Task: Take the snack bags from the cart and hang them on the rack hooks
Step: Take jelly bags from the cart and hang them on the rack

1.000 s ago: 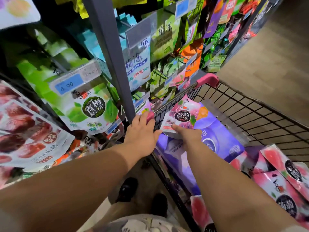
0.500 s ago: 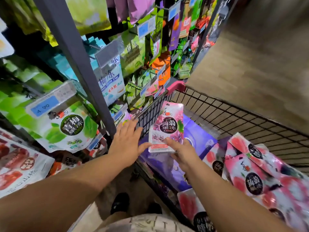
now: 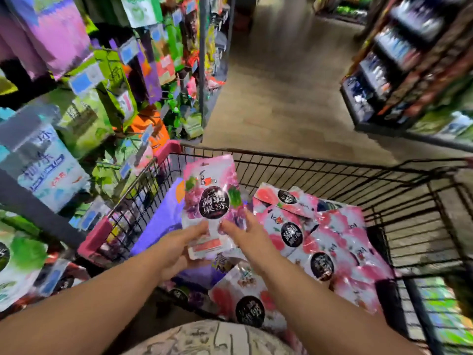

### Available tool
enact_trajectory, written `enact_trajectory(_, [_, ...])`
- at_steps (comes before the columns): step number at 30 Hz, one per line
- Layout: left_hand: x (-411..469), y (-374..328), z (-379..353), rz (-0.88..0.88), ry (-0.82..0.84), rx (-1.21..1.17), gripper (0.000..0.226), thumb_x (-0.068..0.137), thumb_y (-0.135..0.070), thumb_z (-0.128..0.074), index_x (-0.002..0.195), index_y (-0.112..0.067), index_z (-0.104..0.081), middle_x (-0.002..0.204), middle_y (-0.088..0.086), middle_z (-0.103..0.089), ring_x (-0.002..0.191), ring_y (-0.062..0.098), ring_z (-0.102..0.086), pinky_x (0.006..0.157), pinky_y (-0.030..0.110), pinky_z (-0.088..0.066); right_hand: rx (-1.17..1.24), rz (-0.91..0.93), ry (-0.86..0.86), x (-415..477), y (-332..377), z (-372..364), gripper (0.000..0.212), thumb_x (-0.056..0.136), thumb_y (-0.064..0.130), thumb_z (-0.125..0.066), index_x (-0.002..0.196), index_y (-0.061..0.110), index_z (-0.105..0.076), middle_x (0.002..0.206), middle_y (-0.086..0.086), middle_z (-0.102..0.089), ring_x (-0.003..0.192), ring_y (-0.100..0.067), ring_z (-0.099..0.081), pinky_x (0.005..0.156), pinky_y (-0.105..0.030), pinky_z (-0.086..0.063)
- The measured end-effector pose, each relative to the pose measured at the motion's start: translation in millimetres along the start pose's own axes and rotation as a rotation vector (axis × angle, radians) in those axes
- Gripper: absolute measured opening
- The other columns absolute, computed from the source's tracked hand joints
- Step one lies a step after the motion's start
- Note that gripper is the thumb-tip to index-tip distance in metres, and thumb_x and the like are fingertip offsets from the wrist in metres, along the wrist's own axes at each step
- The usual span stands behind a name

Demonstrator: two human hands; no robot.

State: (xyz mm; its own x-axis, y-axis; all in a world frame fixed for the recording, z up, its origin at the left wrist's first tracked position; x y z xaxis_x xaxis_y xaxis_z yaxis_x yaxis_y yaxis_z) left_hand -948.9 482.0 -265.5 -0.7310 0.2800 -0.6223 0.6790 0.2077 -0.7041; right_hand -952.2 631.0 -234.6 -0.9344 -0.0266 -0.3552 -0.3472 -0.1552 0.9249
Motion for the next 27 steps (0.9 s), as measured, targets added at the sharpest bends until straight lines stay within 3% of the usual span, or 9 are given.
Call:
enact_trajectory(3, [11.1, 7.3, -10.3, -0.004, -0.067, -0.085, 0.058, 0.08, -0.057, -0.054, 0.111, -0.011, -0.067, 0.099, 0.016, -0.073, 0.083, 0.031, -0.071, 0.076, 0.05, -0.058, -0.038, 0.009, 0.016, -18.1, -6.5, 15.1, 0.036, 0.087, 0.039, -0.07, 0.118, 0.029, -0.056, 0.107, 0.016, -0.064, 0.101, -0.006, -0.059, 0.076, -0.017, -0.046])
enact_trajectory(5, [16.6, 13.4, -16.5, 0.018, -0.083, -0.14, 0.072, 0.08, -0.071, -0.045, 0.122, -0.015, -0.063, 0.118, 0.021, -0.066, 0.105, 0.039, -0.064, 0.091, 0.057, -0.05, -0.093, 0.028, 0.005, -27.6, -9.9, 23.6, 0.044, 0.089, 0.032, -0.07, 0.128, 0.02, -0.054, 0.114, 0.011, -0.064, 0.104, -0.006, -0.058, 0.084, -0.016, -0.046])
enact_trajectory(7, [19.1, 23.0, -18.4, 0.082, -0.111, -0.166, 0.078, 0.083, -0.074, -0.034, 0.123, -0.012, -0.062, 0.119, 0.024, -0.064, 0.112, 0.041, -0.06, 0.096, 0.056, -0.045, -0.17, 0.018, 0.011, -35.0, -13.0, 29.5, 0.042, 0.09, 0.031, -0.068, 0.128, 0.018, -0.055, 0.118, 0.01, -0.062, 0.108, -0.007, -0.057, 0.095, -0.023, -0.045])
enact_trajectory(10, [17.5, 33.0, -23.3, 0.132, -0.082, -0.128, 0.078, 0.089, -0.071, -0.029, 0.124, -0.008, -0.06, 0.119, 0.026, -0.064, 0.111, 0.042, -0.06, 0.097, 0.055, -0.045, -0.174, -0.001, 0.014, -44.5, -20.3, 33.7, 0.026, 0.091, 0.029, -0.068, 0.115, 0.023, -0.061, 0.102, 0.015, -0.063, 0.092, -0.005, -0.06, 0.084, -0.027, -0.051])
enact_trajectory(14, [12.2, 31.1, -21.8, 0.081, -0.121, 0.0, 0.064, 0.089, -0.062, -0.04, 0.118, -0.011, -0.064, 0.11, 0.022, -0.069, 0.098, 0.04, -0.067, 0.08, 0.049, -0.054, -0.171, -0.022, 0.007, -48.3, -29.9, 37.1, 0.039, 0.092, 0.033, -0.065, 0.129, 0.021, -0.057, 0.117, 0.004, -0.065, 0.091, -0.004, -0.059, 0.072, -0.012, -0.047])
enact_trajectory(18, [9.0, 23.7, -9.3, 0.029, -0.23, 0.079, 0.056, 0.086, -0.063, -0.046, 0.112, -0.017, -0.065, 0.104, 0.017, -0.072, 0.091, 0.037, -0.069, 0.073, 0.052, -0.056, -0.178, -0.103, -0.11, -49.2, -34.0, 69.0, 0.032, 0.096, 0.046, -0.053, 0.115, 0.022, -0.06, 0.11, 0.0, -0.066, 0.096, -0.018, -0.064, 0.084, -0.031, -0.051])
enact_trajectory(22, [-2.4, 6.1, 9.0, -0.055, -0.411, 0.242, 0.053, 0.094, -0.061, -0.037, 0.096, -0.016, -0.065, 0.093, 0.014, -0.07, 0.08, 0.031, -0.067, 0.08, 0.051, -0.054, -0.202, -0.188, -0.296, -57.4, -50.7, 126.5, 0.027, 0.097, 0.049, -0.047, 0.1, 0.025, -0.059, 0.098, 0.004, -0.065, 0.09, -0.014, -0.062, 0.082, -0.033, -0.052])
enact_trajectory(25, [-18.9, -13.7, 34.1, -0.184, -0.576, 0.457, 0.046, 0.104, -0.034, -0.029, 0.137, -0.007, -0.046, 0.122, 0.027, -0.056, 0.106, 0.038, -0.055, 0.089, 0.04, -0.039, -0.284, -0.255, -0.315, -58.5, -73.0, 142.8, 0.026, 0.097, 0.047, -0.05, 0.105, 0.025, -0.061, 0.1, 0.004, -0.064, 0.092, -0.016, -0.061, 0.085, -0.035, -0.048])
enact_trajectory(27, [-26.8, -24.1, 48.2, -0.239, -0.627, 0.468, 0.047, 0.105, -0.022, -0.029, 0.146, 0.0, -0.031, 0.128, 0.035, -0.049, 0.115, 0.044, -0.049, 0.091, 0.041, -0.038, -0.405, -0.263, -0.268, -53.1, -83.0, 136.5, 0.022, 0.097, 0.041, -0.053, 0.105, 0.023, -0.062, 0.095, 0.007, -0.063, 0.091, -0.016, -0.06, 0.081, -0.032, -0.049])
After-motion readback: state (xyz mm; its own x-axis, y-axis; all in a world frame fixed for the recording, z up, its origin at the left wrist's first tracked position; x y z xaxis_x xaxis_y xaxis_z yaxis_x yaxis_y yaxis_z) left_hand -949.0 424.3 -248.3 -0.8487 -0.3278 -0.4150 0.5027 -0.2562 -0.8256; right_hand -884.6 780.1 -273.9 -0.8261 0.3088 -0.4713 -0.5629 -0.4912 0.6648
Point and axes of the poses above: each hand's wrist, its own x-axis towards the middle knuckle, its own z-axis out of the back of the hand, y = z × x, the point moved 7 cm from there along x, towards the middle knuckle
